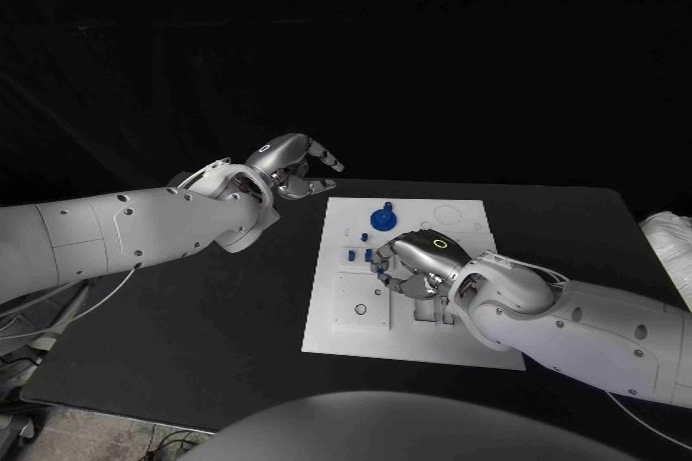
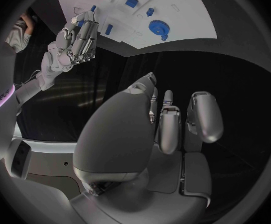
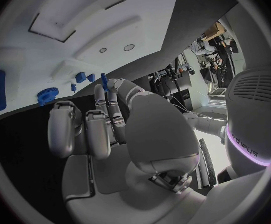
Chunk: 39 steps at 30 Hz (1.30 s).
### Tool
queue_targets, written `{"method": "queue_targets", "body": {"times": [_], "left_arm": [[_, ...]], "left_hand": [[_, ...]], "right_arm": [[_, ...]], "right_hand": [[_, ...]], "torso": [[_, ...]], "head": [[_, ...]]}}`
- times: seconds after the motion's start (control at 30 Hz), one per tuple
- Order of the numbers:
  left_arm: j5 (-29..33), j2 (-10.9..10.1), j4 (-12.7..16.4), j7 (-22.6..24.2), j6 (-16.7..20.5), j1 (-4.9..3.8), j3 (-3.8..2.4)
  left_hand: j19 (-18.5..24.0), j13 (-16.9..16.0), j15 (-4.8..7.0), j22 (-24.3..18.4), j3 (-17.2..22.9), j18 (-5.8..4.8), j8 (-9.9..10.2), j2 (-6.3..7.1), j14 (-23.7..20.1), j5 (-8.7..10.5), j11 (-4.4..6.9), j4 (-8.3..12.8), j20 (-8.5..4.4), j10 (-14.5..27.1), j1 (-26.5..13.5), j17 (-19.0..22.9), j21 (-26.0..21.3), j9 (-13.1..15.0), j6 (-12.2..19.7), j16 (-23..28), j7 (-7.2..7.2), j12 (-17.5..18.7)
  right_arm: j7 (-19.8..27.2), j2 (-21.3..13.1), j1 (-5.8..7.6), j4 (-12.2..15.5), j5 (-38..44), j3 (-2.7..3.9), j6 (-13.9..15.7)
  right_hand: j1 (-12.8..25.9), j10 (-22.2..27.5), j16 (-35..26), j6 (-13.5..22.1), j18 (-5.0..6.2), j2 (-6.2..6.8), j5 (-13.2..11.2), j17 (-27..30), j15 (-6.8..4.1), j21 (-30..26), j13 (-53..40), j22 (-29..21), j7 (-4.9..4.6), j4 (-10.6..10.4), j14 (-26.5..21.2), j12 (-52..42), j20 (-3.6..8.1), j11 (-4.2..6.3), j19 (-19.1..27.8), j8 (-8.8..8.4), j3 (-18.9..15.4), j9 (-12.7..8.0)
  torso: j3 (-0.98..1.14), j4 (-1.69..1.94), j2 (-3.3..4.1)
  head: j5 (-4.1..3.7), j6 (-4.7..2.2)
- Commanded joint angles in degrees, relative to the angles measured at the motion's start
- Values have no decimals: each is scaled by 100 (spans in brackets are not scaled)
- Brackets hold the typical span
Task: Assemble the parts on the task board
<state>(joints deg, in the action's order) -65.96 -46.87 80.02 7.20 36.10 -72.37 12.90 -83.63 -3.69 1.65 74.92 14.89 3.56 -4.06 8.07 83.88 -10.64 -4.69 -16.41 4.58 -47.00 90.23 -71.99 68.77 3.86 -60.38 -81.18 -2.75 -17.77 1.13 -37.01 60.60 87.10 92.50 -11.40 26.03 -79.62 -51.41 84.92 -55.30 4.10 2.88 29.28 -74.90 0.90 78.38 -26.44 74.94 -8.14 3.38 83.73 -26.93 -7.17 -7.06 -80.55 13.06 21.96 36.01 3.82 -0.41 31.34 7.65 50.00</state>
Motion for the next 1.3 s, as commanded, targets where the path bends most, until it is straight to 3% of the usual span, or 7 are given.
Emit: {"method": "queue_targets", "body": {"times": [0.03, 0.23, 0.63, 0.87, 1.3], "left_arm": [[-66, 15, -3, 93, -68, 6, -2], [-74, 28, -14, 113, -69, 16, -2], [-81, 43, -24, 125, -95, 43, 0], [-81, 46, -52, 130, -104, 57, 0], [-82, 62, -76, 121, -130, 69, 0]], "left_hand": [[28, 7, -31, 942, 38, 66, 24, -3, 181, -15, -23, -9, 12, -31, 43, 5, -32, -6, 0, 35, -58, -11], [29, 7, -32, 941, 38, 67, 24, -2, 181, -16, -24, -11, 13, -30, 42, 2, -35, -6, -1, 34, -65, -11], [31, 7, -34, 942, 41, 66, 22, -4, 180, -18, -23, -13, 16, -27, 41, 0, -35, -3, -6, 33, -96, -10], [32, 7, -35, 942, 42, 67, 22, -3, 178, -19, -23, -12, 16, -25, 43, 5, -37, -3, -7, 36, -106, -9], [33, 7, -35, 941, 43, 67, 23, -3, 177, -20, -22, -12, 17, -24, 44, 8, -39, -3, -7, 37, -118, -9]], "right_arm": [[105, 24, -58, -40, 241, 10, 283], [109, 45, -118, -125, 245, 14, 333], [181, 71, -332, -280, 179, 15, 413], [197, 42, -372, -274, 149, 15, 395], [218, 58, -422, -272, 119, 15, 388]], "right_hand": [[-11, -260, 21, -2, -89, 55, 18, -761, 10, 21, -7, 1087, -21, 27, 169, 15, -2, 218, -37, -28, -15, 9], [-7, -258, 31, 0, -95, 59, 17, -776, 12, 42, -3, 1094, -23, 27, 179, 18, -2, 216, -53, -32, -17, 9], [-11, -261, 37, -1, -98, 55, 20, -784, 12, 54, 0, 1098, -22, 30, 186, 20, -3, 216, -63, -35, -13, 12], [-13, -262, 37, 1, -98, 53, 25, -783, 13, 52, 3, 1097, -23, 32, 186, 22, -3, 216, -62, -38, -10, 12], [-11, -260, 38, 5, -98, 53, 28, -784, 13, 55, 5, 1098, -25, 31, 187, 25, -3, 214, -64, -42, -10, 13]], "torso": [[-4, -3, -6], [-9, 0, -11], [1, 3, -1], [0, -2, -4], [0, -3, -3]], "head": [[21, 0], [52, 0], [105, 0], [151, 0], [151, 0]]}}
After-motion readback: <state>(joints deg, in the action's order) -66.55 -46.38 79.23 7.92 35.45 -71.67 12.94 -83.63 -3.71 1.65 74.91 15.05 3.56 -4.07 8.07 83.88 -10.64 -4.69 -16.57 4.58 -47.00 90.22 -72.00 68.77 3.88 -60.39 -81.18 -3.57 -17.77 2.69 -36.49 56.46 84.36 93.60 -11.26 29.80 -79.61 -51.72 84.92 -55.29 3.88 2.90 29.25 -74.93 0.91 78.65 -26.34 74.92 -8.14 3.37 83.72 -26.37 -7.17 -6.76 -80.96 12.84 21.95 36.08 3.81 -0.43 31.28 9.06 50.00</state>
